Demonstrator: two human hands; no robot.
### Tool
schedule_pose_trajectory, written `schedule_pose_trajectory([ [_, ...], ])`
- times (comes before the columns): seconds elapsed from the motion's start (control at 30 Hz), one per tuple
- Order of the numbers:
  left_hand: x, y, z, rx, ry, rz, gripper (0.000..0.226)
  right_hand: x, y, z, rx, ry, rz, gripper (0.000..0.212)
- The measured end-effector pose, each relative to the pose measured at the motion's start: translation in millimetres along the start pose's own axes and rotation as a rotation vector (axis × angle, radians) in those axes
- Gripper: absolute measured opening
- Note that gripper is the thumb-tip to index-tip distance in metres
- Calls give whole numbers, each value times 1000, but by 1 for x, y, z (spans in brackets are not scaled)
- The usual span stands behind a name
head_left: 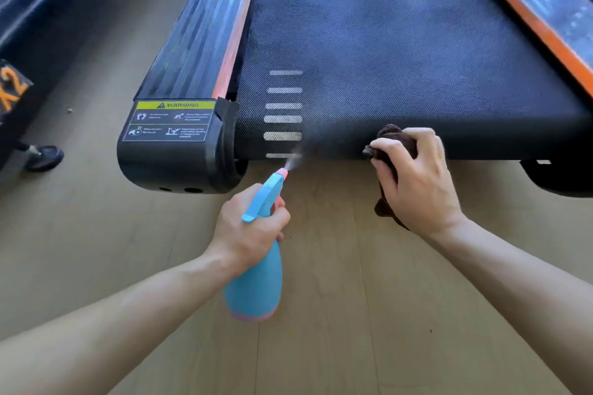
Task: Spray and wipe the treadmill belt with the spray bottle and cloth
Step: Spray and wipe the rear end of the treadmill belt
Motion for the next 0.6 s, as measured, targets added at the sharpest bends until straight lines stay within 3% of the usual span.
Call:
schedule_pose_trajectory([
  [0.17,0,11,5,26,-9,-41,12,-7,-19,13,-21,18,-45,21],
  [0.33,-4,21,10,49,-35,-39,11,-49,-57,44,91,-53,-194,19],
  [0.47,-5,25,13,79,-57,-29,11,-64,-102,103,141,217,-145,19],
  [0.6,-4,30,17,65,-47,-10,17,-56,-101,88,211,519,-84,28],
])
Point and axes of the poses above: each hand's wrist, its own x-axis away from the middle knuckle, its own y-axis out of the back of the hand, z = x × y, the point moved 3 cm from there along -x, towards the middle knuckle, and after that the axes turned 2 degrees about y, right-handed, at the moved point
